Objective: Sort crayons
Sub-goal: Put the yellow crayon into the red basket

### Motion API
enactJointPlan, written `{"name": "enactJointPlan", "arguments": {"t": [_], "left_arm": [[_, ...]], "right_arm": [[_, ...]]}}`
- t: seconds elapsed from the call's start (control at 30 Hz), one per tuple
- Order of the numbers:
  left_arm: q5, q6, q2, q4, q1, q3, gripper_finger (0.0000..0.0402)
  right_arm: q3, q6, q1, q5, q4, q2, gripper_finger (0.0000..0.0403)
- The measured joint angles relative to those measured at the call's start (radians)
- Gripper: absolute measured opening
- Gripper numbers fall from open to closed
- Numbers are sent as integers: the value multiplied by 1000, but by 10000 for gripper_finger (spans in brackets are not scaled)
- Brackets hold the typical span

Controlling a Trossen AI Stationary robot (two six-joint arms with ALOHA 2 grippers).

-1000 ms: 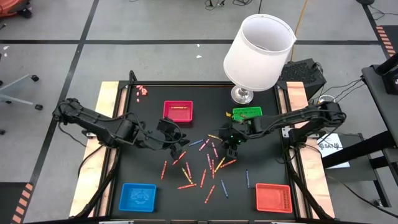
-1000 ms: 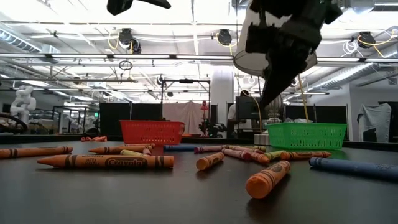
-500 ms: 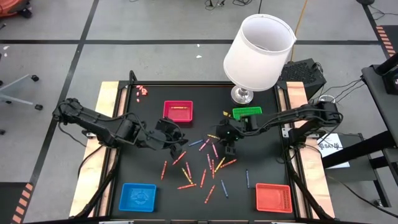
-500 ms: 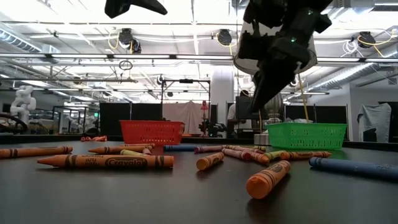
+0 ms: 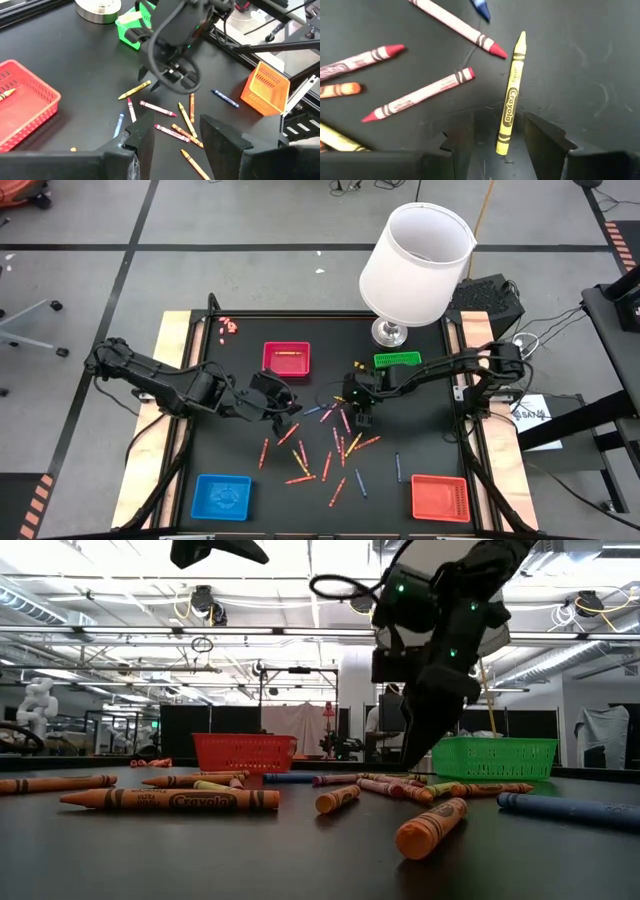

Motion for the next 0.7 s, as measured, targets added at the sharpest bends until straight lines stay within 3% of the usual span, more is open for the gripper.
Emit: {"name": "enactJointPlan", "arguments": {"t": [0.23,0.7], "left_arm": [[33,-6,0,2,0,0,160],[109,55,0,1,0,0,160]], "right_arm": [[2,55,-1,-48,9,58,141],[2,179,0,-66,10,74,6]]}}
